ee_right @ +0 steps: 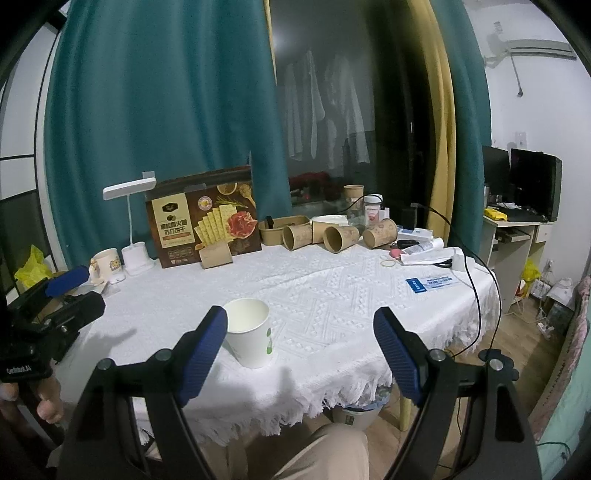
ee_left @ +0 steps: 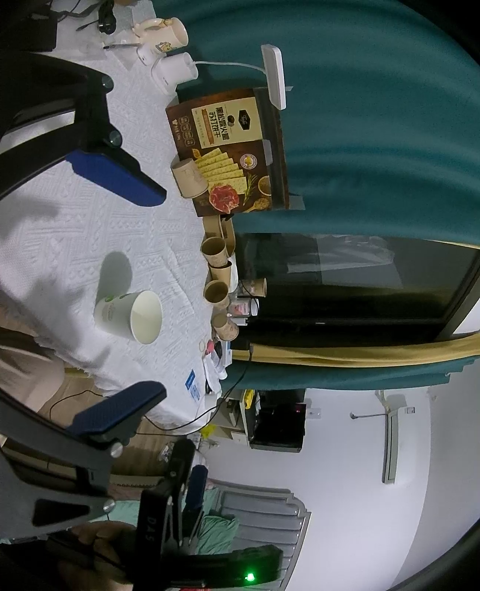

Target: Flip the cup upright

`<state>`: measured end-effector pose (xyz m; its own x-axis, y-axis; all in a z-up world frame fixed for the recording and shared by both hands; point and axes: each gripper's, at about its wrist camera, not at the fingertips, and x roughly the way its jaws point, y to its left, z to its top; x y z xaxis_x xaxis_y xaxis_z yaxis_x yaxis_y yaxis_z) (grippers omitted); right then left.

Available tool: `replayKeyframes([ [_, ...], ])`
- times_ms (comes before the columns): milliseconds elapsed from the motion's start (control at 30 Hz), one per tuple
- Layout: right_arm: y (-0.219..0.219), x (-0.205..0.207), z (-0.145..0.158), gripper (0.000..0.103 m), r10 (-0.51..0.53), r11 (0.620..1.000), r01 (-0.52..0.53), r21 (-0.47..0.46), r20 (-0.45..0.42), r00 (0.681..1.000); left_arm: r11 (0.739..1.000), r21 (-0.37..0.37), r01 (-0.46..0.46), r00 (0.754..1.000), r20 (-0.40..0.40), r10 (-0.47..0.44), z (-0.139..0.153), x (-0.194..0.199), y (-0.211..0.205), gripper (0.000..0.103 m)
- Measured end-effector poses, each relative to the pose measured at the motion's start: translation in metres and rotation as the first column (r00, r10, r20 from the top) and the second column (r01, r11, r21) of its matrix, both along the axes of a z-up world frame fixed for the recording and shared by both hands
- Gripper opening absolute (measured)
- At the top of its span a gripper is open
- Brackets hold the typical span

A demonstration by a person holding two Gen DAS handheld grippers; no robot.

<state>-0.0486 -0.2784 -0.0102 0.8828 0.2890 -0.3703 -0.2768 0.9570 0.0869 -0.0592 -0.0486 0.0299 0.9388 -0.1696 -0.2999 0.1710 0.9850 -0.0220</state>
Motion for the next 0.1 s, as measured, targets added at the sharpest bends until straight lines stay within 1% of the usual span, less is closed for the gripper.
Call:
replayKeyframes([
  [100, -0.0007, 0.0015, -0.0009, 0.08, 0.004, 1.0, -0.004, 0.001, -0.005, 1.0, 1.0, -0.001, -0.007, 1.0, 0.005, 0.007, -0.0001, 0.0008, 0.0009, 0.096],
])
